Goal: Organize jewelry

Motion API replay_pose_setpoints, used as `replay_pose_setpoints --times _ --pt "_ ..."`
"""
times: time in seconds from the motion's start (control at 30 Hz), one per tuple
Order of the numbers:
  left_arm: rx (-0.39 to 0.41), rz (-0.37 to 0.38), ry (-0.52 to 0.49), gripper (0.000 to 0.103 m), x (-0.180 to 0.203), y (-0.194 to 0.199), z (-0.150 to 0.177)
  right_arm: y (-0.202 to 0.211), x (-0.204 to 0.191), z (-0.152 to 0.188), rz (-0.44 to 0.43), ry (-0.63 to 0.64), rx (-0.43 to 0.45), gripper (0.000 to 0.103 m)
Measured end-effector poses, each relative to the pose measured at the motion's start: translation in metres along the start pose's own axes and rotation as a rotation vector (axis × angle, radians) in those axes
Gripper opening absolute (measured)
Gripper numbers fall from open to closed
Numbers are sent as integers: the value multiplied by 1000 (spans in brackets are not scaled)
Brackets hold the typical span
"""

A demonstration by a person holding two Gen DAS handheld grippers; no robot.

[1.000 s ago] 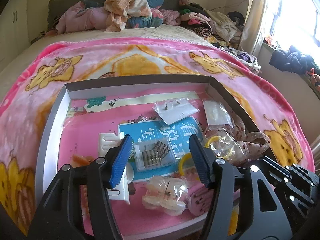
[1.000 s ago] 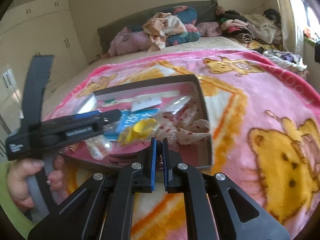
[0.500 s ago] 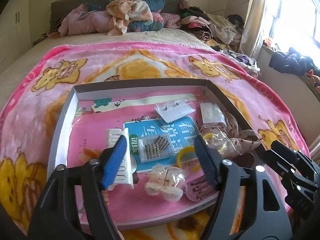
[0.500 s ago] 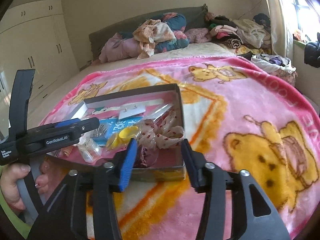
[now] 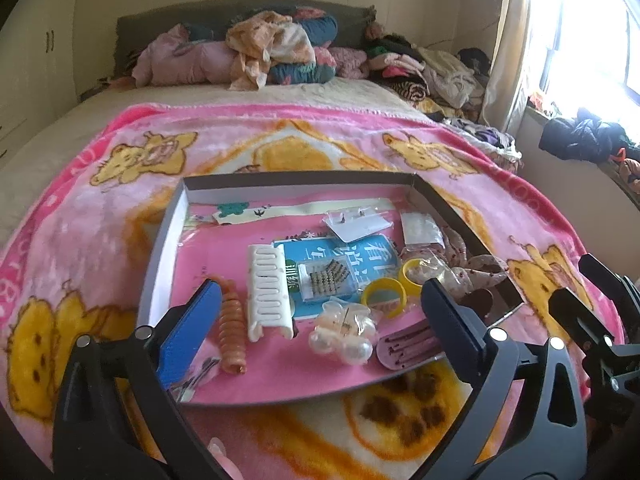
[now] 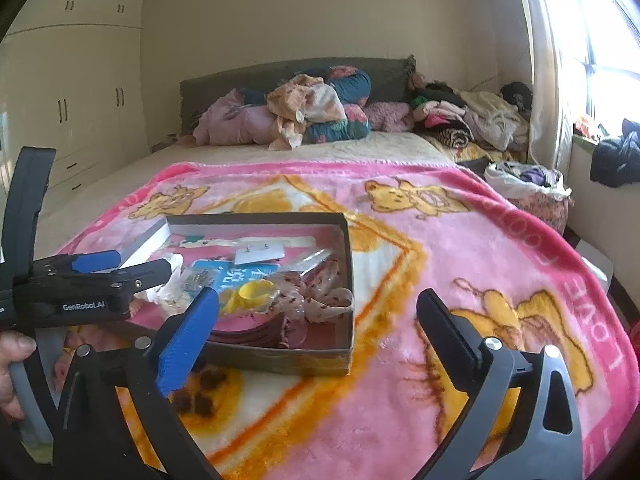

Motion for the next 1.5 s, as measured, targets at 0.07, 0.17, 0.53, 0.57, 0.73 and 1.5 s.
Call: replay_pose_setpoints --times 0.07,0.17,0.53,0.57,0.73,1.5 --pt "14 -4 5 91 -2 7 1 4 -3 0 -7 8 10 96" --pt "34 -5 20 91 -6 19 5 12 -8 0 -12 19 27 96" --pt "94 -14 25 91 -10 60 19 40 -21 9 -18 49 76 96" --pt "100 -16 17 91 -9 63 21 43 -22 10 -19 51 81 96" --pt "137 -30 -3 91 -4 78 31 56 -23 16 -11 59 110 96" --pt "246 -99 -34 91 7 126 69 114 -20 35 -37 18 267 96"
Point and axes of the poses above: each gripper's, at about its wrist camera, not at the fingertips, and y roughly against the way its jaws point, x to its right, z to its underside, the point moved 6 cm from there along -y, roughly the way its jaws point, and after that the axes turned 2 degrees about x, right-handed, at the moved point
